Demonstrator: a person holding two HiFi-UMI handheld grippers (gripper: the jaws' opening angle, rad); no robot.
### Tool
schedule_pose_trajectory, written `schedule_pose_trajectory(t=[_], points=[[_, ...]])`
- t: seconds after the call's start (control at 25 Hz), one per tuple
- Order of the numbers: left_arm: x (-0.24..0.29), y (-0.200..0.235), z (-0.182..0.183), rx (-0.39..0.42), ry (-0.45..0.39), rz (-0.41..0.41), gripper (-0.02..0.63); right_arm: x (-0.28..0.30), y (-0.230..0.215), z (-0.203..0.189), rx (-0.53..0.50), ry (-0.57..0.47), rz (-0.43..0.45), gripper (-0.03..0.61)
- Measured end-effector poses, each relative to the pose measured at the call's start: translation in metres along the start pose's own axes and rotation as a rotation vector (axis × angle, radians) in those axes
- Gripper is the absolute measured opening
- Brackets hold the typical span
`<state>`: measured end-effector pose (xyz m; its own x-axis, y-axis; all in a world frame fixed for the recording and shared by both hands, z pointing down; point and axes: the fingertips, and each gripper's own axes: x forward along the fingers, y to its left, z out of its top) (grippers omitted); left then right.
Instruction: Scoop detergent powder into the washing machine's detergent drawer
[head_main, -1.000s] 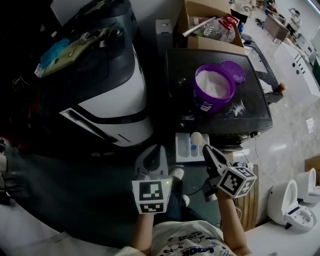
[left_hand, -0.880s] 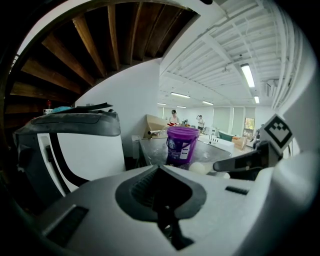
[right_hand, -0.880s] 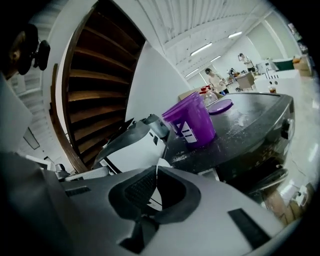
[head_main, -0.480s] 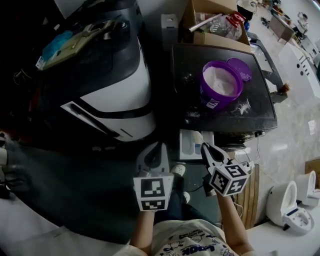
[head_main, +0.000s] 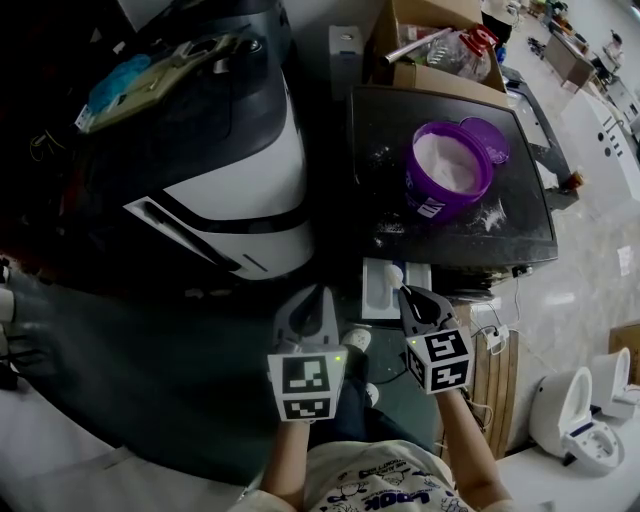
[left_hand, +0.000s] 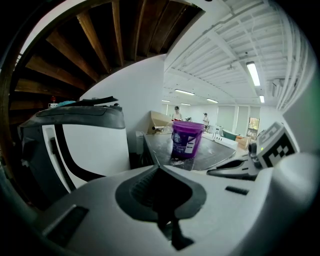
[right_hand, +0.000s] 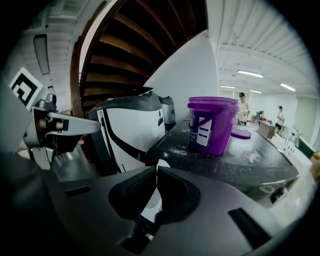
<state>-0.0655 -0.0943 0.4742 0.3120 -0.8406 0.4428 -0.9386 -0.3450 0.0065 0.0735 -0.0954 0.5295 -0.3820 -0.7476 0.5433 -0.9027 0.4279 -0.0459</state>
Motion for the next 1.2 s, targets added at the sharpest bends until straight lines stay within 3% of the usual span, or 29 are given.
schedule_pose_trajectory(t=[0.36,0.6,0.88,1.2], points=[[-0.006,0.007,-0.004,-0.019,0.001,0.020,0.002,0.013,0.011,-0.002,-0.317,0.059,-0.019,0.020],[-0.009,0.011,-0.008,-0.031,0.004,0.028,0.002,0.023,0.021,-0.011,-0.636,0.109,-0.060,0.020],[-0.011,0.013,-0.011,-0.034,0.005,0.028,0.002,0.030,0.028,-0.018,-0.927,0.147,-0.104,0.020],[-0.012,0.014,-0.013,-0.043,0.007,0.023,0.002,0.033,0.033,-0.026,-1.019,0.155,-0.097,0.020]])
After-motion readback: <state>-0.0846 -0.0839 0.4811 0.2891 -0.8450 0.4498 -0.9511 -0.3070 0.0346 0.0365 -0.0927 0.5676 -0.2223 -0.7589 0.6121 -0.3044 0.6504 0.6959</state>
